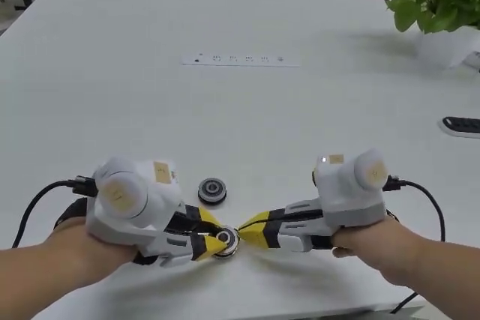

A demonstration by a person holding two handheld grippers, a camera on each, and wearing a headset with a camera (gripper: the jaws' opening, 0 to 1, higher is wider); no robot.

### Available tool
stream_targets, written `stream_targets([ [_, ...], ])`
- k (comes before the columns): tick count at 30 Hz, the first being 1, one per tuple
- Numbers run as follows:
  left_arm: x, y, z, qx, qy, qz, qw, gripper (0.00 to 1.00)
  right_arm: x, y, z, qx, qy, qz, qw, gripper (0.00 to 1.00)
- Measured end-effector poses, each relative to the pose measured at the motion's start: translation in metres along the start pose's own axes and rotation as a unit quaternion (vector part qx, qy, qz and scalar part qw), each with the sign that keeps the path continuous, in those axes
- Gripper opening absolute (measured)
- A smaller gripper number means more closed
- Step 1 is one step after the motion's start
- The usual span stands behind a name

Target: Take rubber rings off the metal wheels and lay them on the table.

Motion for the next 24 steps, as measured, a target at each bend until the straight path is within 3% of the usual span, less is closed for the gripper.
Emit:
stream_targets([
  [24,0.0006,-0.0004,0.0017,0.011,-0.006,-0.004,0.9999,0.12,0.0098,-0.0048,0.0034,-0.006,-0.023,0.024,0.9994,0.00],
])
Point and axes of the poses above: the centre of the closed fingertips' face, and the gripper's own axes: y roughly backward along the fingers, x roughly to its left, z roughly out of its top, the point moved 8 cm from there along y, roughly backward along the fingers, and after that the axes turned 6 degrees about -x, right-handed, at the moved point
